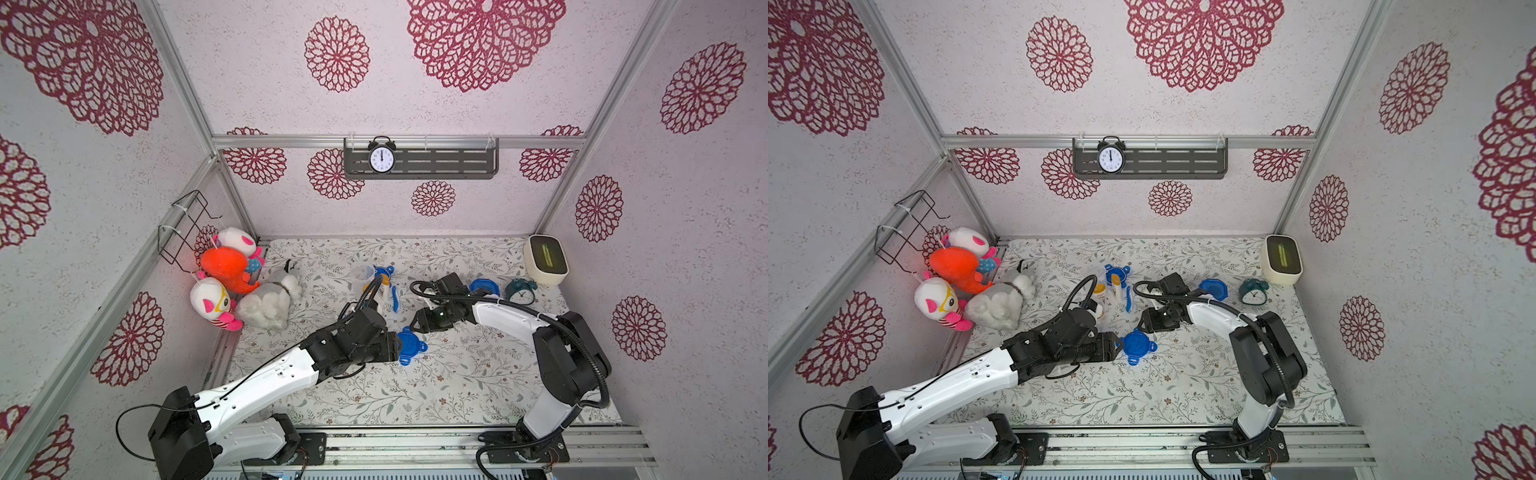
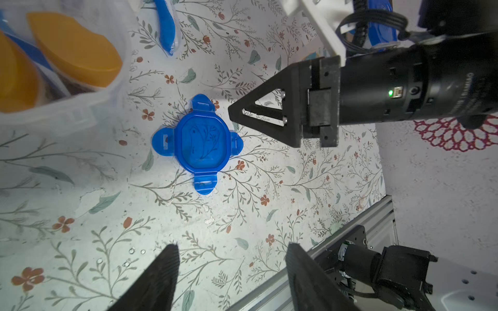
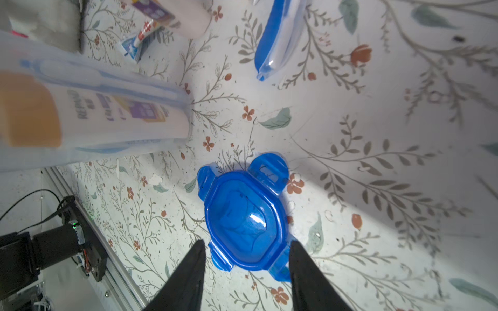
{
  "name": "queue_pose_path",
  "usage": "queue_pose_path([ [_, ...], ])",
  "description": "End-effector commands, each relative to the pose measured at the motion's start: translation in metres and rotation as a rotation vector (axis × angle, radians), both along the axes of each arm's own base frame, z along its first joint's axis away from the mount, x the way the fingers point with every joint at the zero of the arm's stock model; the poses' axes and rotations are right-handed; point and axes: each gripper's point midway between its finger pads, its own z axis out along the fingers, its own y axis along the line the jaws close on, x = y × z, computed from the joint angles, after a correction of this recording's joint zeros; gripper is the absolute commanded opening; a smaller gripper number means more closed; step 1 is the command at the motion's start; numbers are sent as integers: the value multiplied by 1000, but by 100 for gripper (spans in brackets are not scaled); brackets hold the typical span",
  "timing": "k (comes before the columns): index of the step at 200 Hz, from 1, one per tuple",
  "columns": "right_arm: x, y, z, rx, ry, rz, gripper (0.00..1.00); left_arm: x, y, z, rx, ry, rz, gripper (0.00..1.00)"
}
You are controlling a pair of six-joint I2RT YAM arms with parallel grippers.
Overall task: Pack away toiletry kits
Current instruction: Pick up the lid from the center of the board.
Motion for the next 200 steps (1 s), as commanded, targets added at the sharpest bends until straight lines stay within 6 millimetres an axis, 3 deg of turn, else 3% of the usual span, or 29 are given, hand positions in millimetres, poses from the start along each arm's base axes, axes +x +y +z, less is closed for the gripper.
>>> queue_pose_path([
  [1,2,11,9,59,-40,53,47,2,3,-16,23,-4,69,68],
  [42,7,8,-5,6,-65,28,42,2,-3,-36,40,2,81,69],
  [118,4,5,-39,-12,-19,14,45,12,-21,-67,81,14,68,71],
  [200,-26,15,-43,126,88,57,47,18,-38,-107,138,91,78,73],
])
